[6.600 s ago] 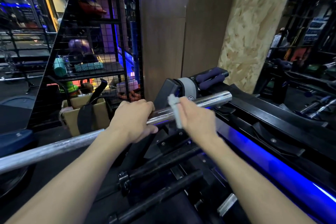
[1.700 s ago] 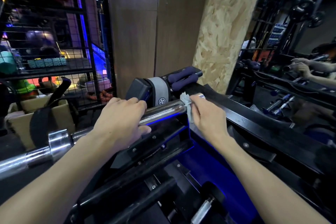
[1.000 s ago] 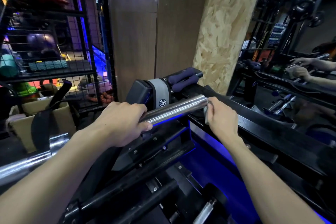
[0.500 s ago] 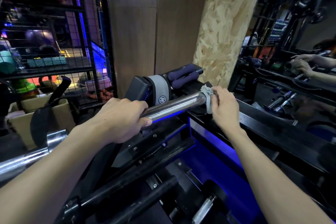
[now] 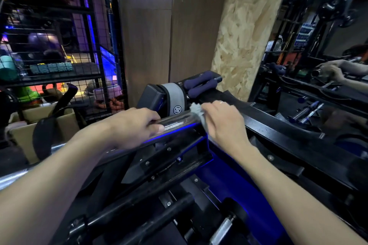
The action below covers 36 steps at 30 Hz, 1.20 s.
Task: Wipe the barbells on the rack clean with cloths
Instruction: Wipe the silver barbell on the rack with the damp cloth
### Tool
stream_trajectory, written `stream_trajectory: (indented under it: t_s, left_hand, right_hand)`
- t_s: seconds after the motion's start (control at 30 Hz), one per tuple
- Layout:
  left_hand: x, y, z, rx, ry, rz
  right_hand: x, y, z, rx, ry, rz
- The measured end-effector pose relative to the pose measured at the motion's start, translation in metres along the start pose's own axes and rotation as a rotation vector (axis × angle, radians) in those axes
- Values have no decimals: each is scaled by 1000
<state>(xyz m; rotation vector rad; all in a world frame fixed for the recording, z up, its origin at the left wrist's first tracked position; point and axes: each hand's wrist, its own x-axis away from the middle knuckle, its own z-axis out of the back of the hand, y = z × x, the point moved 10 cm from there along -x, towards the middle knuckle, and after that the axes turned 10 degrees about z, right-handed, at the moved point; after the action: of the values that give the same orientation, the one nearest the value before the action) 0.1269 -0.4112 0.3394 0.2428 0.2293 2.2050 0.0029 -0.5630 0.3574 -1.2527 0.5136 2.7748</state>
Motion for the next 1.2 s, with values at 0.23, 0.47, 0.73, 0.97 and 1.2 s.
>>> stream_trajectory:
  t_s: [0.23, 0.47, 0.73, 0.97, 1.2]
  left_hand:
    - [-3, 0, 0, 50, -27, -21]
    - [-1, 1, 3, 50, -11, -20]
    - [6, 10, 7, -91, 70, 19]
    - [20, 35, 9, -392, 358, 34]
    - [11, 26, 13, -315, 255, 8]
  right_hand:
    - [16, 77, -5, 41, -50, -362]
    - [14, 63, -10, 104, -124, -217]
    - [50, 129, -7, -144, -33, -685]
    - [33, 100, -19, -205, -10, -501]
    - [25, 42, -12, -319, 82, -335]
